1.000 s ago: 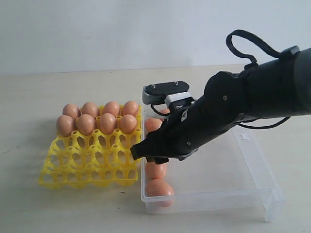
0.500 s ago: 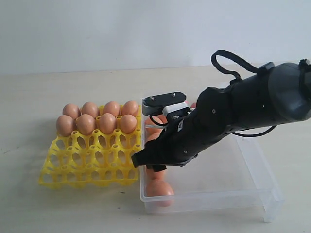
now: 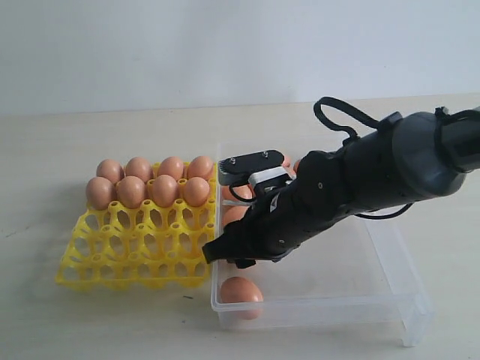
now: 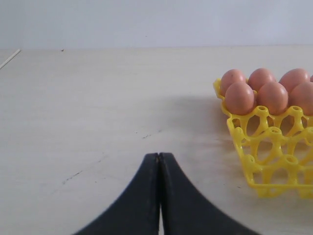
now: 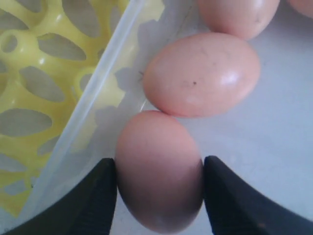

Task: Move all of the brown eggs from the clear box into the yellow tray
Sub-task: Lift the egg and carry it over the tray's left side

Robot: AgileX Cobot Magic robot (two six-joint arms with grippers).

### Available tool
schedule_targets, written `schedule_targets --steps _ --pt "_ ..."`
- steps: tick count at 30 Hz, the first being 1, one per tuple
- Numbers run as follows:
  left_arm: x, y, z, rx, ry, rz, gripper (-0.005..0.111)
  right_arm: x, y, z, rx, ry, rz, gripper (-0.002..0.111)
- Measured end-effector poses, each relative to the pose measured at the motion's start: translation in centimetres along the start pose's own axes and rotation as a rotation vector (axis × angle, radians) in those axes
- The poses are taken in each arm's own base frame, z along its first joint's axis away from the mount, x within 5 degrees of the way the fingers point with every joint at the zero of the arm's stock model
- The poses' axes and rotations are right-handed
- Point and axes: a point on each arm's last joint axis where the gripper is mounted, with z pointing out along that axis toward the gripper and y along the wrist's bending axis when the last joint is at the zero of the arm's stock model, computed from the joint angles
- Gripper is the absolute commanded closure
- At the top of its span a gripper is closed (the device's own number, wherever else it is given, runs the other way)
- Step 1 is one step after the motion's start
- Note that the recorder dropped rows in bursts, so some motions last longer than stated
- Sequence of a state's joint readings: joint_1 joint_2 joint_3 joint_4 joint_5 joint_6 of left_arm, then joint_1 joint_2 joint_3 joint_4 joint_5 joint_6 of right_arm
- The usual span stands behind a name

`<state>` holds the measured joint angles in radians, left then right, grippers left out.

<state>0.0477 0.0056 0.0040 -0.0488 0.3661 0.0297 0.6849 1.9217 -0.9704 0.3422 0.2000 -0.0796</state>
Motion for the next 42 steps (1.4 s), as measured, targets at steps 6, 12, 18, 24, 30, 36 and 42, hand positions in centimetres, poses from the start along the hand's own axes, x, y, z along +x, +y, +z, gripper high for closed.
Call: schedule_targets --steps 6,12,18,24,30,36,42 --pt "0.0 0.0 0.0 0.0 0.0 0.0 0.107 -0.1 0.0 0.0 0.001 -0.007 -0.051 0.108" --pt "0.0 0.0 0.0 0.0 0.0 0.0 0.107 -1.0 0.5 -2.6 -0.015 -0.047 -0.105 0.108" --pt "0.0 0.0 0.0 0.0 0.0 0.0 0.107 -4.1 1.2 -8.4 -0.002 -0.338 -0.235 0.108" --pt "0.0 0.0 0.0 0.0 0.0 0.0 0.107 -6.4 1.7 -9.1 0.031 -0.381 -0.368 0.108" --pt "0.0 0.0 0.0 0.0 0.0 0.0 0.107 -8.0 2.8 -6.5 0.065 -0.188 -0.448 0.108" --pt "0.0 0.0 0.0 0.0 0.0 0.0 0.107 -9.7 4.9 -5.0 0.095 -0.042 -0.525 0.108" --pt "0.0 0.0 0.0 0.0 0.0 0.0 0.107 -11.7 6.2 -4.8 0.168 0.077 -0.605 0.108"
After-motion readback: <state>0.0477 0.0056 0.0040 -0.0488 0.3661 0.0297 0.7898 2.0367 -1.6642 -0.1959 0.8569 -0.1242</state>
